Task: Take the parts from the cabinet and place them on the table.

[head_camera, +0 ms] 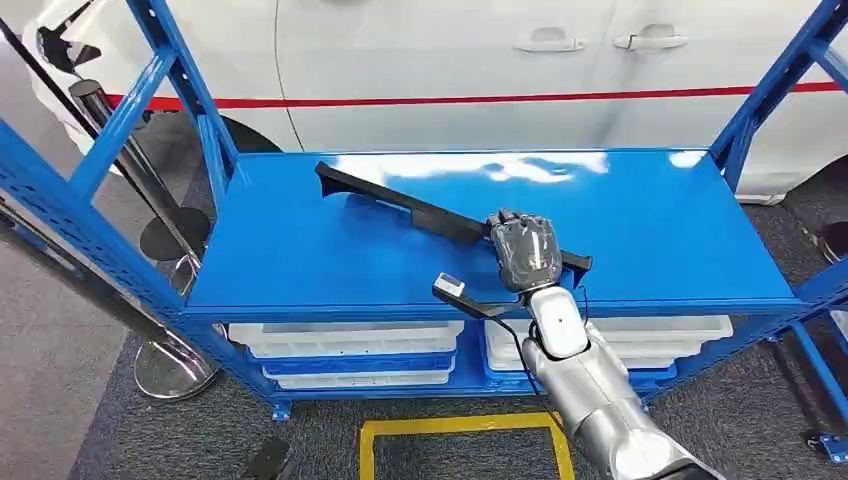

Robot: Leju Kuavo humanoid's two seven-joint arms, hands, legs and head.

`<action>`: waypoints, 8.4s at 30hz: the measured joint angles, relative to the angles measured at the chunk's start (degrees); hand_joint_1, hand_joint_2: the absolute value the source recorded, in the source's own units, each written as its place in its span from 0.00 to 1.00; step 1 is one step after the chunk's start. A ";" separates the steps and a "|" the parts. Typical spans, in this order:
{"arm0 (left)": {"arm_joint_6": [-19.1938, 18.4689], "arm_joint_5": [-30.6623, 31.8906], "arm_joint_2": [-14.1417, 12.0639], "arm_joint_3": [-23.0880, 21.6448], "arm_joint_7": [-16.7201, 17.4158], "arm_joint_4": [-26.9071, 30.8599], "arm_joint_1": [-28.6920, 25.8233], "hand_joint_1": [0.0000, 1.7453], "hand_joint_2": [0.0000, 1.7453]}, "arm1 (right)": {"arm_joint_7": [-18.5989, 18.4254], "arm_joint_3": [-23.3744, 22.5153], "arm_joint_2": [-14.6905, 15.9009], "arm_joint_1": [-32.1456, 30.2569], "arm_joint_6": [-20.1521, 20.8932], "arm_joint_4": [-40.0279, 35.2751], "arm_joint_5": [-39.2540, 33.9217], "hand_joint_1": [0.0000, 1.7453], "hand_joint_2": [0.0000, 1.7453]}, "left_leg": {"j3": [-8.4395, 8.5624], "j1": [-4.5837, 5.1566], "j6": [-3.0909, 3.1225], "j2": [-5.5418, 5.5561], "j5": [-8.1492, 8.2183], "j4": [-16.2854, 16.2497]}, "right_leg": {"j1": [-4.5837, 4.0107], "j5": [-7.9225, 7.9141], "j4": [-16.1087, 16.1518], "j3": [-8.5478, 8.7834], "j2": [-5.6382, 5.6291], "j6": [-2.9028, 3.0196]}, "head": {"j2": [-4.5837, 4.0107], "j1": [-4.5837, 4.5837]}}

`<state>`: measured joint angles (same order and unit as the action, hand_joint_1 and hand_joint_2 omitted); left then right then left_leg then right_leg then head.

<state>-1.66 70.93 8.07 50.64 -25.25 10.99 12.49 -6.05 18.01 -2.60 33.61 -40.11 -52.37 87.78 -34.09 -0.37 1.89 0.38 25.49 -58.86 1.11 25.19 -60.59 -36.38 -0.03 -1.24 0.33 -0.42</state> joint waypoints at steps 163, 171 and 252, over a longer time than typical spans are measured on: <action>-0.02 -4.70 1.90 -2.45 0.00 0.35 -2.79 0.00 1.00 | 43.34 2.97 -15.91 -15.93 0.24 -42.38 -28.20 1.00 1.00 | -1.02 0.01 -0.94 -0.90 -0.49 -0.18 | -0.27 3.63 0.03 4.27 -0.14 -0.08 | 0.00 -0.17; -0.26 -4.57 1.86 -2.47 -0.09 0.35 -2.92 0.00 1.00 | 43.23 3.21 -15.98 -15.99 0.24 -42.34 -28.09 1.00 1.00 | 5.46 0.17 -1.55 -0.69 4.20 -3.81 | -1.02 -2.90 0.14 -3.36 0.23 3.38 | 0.00 -0.20; -1.40 -4.50 2.69 -6.36 0.61 0.42 -1.25 0.00 1.00 | 31.03 14.78 -5.46 -10.47 0.22 -40.76 -25.81 1.00 1.00 | -2.32 0.27 -1.35 -1.07 -3.28 0.23 | -1.18 4.06 1.23 5.47 0.04 2.16 | 0.00 -0.20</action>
<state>-3.06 66.42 10.75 44.28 -24.63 11.41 11.23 24.98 32.79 -8.06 23.14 -39.89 -93.13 61.97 -36.41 -0.10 0.55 -0.70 22.21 -58.63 -0.07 29.25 -59.37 -30.91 0.01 0.92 0.33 -0.61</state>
